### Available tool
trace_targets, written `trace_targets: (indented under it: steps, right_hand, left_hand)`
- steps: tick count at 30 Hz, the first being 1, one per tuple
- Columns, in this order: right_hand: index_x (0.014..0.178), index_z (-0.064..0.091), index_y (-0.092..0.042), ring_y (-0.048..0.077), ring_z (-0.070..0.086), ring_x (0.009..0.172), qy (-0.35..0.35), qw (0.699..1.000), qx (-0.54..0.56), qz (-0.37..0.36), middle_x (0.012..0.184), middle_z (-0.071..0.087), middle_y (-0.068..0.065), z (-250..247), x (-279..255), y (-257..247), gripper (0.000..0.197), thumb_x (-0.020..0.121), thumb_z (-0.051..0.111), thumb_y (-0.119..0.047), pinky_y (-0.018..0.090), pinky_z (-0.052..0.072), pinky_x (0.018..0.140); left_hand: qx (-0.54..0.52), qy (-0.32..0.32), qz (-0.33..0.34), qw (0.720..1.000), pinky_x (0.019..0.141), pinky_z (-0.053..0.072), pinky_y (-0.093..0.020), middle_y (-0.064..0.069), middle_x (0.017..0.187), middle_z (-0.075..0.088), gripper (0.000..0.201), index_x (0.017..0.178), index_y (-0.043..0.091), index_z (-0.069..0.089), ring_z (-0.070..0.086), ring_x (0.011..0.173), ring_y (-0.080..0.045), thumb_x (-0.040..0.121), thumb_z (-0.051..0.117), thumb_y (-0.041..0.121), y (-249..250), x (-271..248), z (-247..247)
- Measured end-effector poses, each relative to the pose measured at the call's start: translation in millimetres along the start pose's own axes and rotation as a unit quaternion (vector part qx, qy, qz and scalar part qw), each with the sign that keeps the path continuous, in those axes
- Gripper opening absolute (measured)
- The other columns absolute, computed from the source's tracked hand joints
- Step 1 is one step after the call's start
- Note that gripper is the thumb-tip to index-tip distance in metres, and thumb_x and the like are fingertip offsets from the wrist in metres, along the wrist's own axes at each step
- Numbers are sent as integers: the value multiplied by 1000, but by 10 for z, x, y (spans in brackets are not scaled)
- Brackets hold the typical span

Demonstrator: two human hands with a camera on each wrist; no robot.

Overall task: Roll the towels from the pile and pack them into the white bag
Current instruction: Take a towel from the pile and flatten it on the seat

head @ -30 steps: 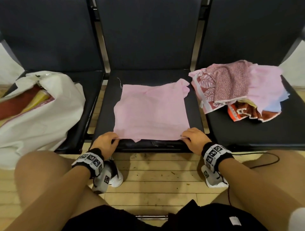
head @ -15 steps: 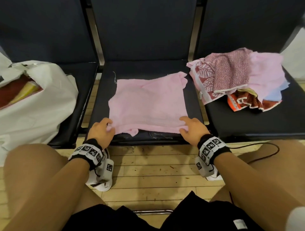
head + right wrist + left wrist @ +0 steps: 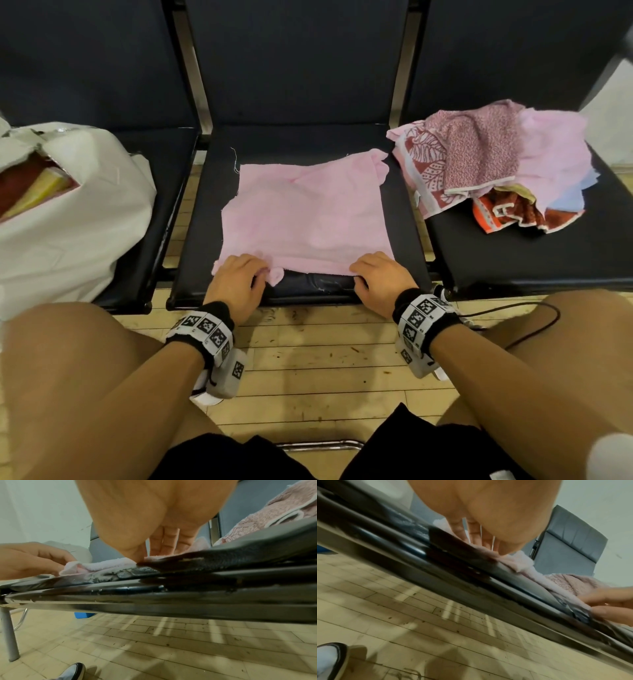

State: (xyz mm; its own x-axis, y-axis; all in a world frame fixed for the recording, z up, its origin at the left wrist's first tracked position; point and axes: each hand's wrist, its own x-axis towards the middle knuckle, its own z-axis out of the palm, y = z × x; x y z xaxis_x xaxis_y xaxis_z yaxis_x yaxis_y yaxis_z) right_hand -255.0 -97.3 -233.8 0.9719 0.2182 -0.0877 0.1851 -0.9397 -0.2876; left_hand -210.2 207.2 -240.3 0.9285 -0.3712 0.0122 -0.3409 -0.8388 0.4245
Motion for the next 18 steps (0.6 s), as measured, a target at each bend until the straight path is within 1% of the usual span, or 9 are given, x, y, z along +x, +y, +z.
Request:
trace_targets:
  steps: [2, 4, 6, 8, 10, 12, 14, 16, 18]
  right_hand:
    - [128, 62, -13, 25, 51, 112, 6, 1000, -12, -3, 123, 61, 5, 22, 0, 15, 34, 99, 46, -20, 40, 47, 95]
    - [126, 64, -12, 28, 52, 109, 21, 999, -26, -3, 120, 62, 7, 56, -7, 19, 31, 99, 50, -17, 41, 48, 91]
    - [122, 66, -11, 30, 53, 106, 27, 999, -30, -1, 118, 62, 8, 84, -11, 22, 29, 95, 56, -12, 42, 49, 89]
    - [122, 65, -15, 28, 51, 109, 16, 999, -35, 7, 121, 60, 6, 104, 2, 26, 34, 89, 60, -8, 39, 46, 92]
    - [122, 62, -20, 24, 49, 112, 6, 999, -36, 27, 123, 58, 0, 92, 15, 23, 38, 87, 59, -6, 35, 41, 95]
    - [124, 59, -22, 23, 48, 114, 4, 998, -19, 52, 125, 58, -1, 82, 30, 25, 43, 86, 55, -2, 34, 38, 95]
    - [127, 56, -21, 24, 47, 116, 4, 997, 1, 73, 125, 59, 0, 66, 37, 14, 48, 85, 51, 2, 34, 37, 95]
    - [127, 54, -20, 26, 48, 114, 8, 996, 23, 86, 123, 60, 3, 56, 43, 20, 50, 85, 47, 5, 35, 37, 93]
    - [130, 54, -16, 30, 49, 115, 24, 993, 58, 96, 123, 59, 7, 17, 51, 28, 52, 85, 44, 8, 37, 39, 96]
  left_hand:
    - [-11, 4, -12, 1000, 93, 46, -40, -4, 119, 63, 25, 118, 12, 65, 50, 108, -25, 97, 53, 16, -50, 13, -23]
    - [-19, 8, -29, 999, 94, 46, -41, -5, 122, 62, 28, 123, 11, 62, 49, 111, -26, 98, 52, 15, -96, 9, -34]
    - [-20, 15, -39, 999, 96, 46, -42, -6, 123, 62, 30, 125, 10, 62, 48, 113, -28, 97, 53, 13, -128, 2, -19]
    - [-21, 24, -42, 999, 97, 45, -41, -7, 122, 63, 30, 125, 10, 64, 49, 114, -29, 97, 55, 12, -145, -2, -2]
    - [-19, 28, -48, 998, 97, 44, -40, -8, 121, 64, 28, 123, 9, 66, 50, 112, -30, 99, 54, 11, -157, 13, -10]
    - [-18, 26, -57, 998, 97, 45, -40, -9, 119, 65, 28, 120, 8, 67, 51, 110, -30, 100, 48, 9, -163, 36, -38]
    - [-19, 19, -71, 997, 94, 46, -43, -11, 115, 65, 27, 116, 8, 67, 52, 106, -31, 101, 44, 7, -138, 52, -72]
    - [-23, 20, -84, 996, 87, 47, -46, -12, 104, 63, 25, 109, 11, 63, 54, 99, -33, 99, 42, 4, -82, 71, -114]
    - [-31, 28, -99, 994, 85, 48, -49, -13, 99, 61, 26, 109, 12, 60, 55, 96, -34, 95, 43, -2, 11, 86, -183]
